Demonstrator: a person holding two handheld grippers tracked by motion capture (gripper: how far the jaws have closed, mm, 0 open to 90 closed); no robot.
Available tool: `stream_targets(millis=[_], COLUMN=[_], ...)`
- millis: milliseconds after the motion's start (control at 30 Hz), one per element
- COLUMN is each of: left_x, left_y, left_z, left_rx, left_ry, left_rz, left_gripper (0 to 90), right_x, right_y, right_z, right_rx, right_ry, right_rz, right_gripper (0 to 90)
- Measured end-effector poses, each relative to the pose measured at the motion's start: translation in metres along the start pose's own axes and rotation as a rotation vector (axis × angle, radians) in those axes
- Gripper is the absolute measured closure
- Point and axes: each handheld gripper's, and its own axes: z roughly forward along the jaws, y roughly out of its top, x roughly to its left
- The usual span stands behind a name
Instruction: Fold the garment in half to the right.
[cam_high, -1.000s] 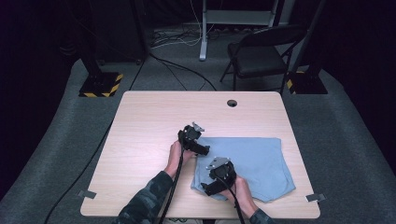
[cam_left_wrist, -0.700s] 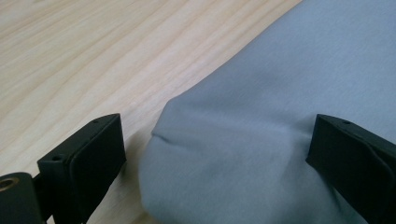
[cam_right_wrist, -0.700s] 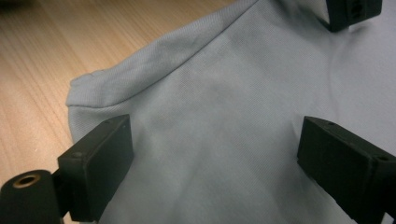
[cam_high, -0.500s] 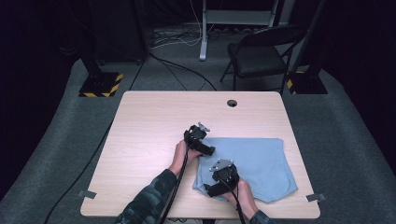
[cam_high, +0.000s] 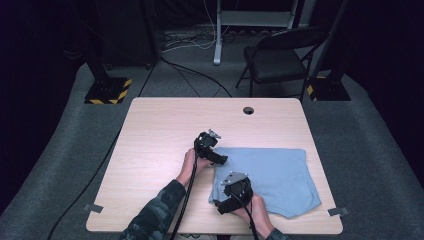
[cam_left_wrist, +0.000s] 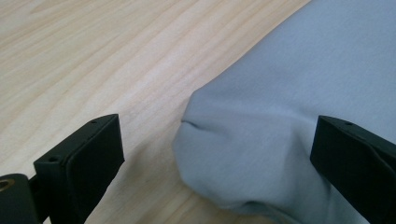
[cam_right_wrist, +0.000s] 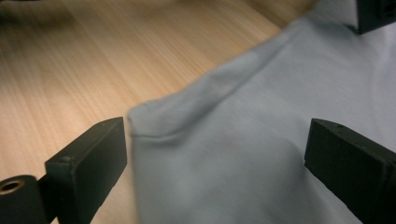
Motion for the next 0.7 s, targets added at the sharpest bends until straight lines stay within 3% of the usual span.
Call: stream_targets(millis=[67,133,300,700], left_x=[0.001,0.001,0.000,-0.002], left_y=[-0.002,-0.004,-0.007,-0.011], left_z=[0.000,0.000,-0.001,-0.002], left_rx=[0.006,0.001,-0.006,-0.060], left_ry=[0.006,-0.015,-0.047,-0.105], left_rz=[0.009,0.008,0.017,0.043], left_gripper=[2.2,5.1,17.8,45.3], right_x=[0.007,0.012,0.019,0.026], right_y=[0.003,0.004,0.005,0.003], right_z=[0.003,0.007,0.013,0.008], right_rx=[0.006,0.010,0.039,0.008], right_ry=[-0.004,-0.012,-0.028,-0.040], right_rz=[-0.013,-0.019,-0.024,-0.041], right_gripper=[5.4,9.8,26.6,68.9])
